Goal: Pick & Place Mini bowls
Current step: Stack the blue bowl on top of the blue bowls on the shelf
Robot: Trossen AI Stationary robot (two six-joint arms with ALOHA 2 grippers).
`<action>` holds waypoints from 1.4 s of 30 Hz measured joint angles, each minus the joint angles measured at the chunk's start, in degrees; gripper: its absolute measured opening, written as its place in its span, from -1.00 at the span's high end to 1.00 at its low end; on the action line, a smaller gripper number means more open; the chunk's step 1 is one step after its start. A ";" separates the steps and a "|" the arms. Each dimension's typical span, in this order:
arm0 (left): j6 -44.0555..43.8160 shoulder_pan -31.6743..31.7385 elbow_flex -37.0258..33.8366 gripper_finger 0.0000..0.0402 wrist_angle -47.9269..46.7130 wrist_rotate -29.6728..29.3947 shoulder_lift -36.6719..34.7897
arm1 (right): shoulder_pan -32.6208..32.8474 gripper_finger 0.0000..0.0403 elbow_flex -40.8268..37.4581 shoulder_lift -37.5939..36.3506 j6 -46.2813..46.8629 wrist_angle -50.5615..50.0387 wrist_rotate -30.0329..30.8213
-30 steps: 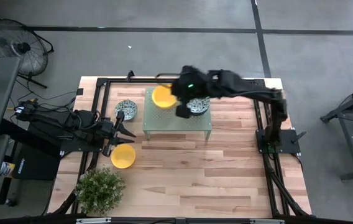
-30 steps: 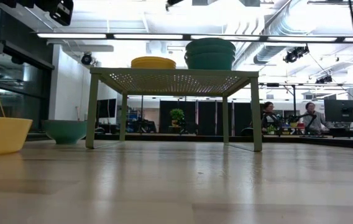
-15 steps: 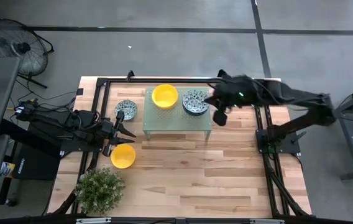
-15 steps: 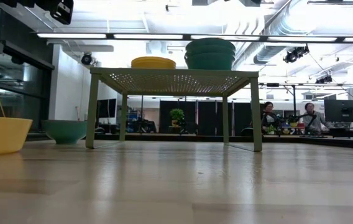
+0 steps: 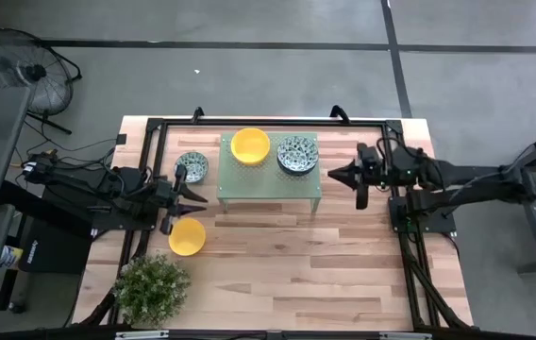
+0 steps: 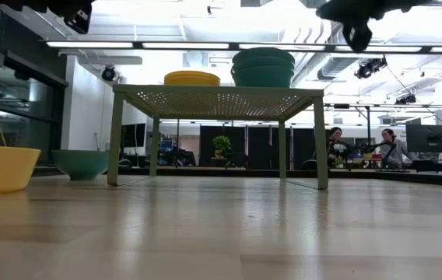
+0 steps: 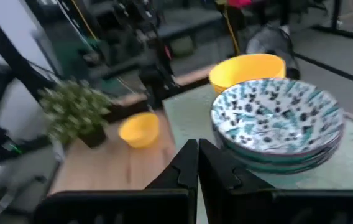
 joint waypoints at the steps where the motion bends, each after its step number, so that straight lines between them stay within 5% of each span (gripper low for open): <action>1: -0.30 0.01 0.00 0.59 0.03 -0.63 0.01 | 0.00 1.00 -2.81 -1.19 0.75 3.05 -0.58; 18: -3.86 0.01 0.00 0.59 0.11 -11.63 0.01 | 3.09 1.00 -29.72 -10.56 9.49 38.61 0.66; 42: -5.31 0.01 0.00 0.59 0.02 -14.48 0.01 | 4.11 1.00 -33.62 -37.75 9.60 15.49 0.75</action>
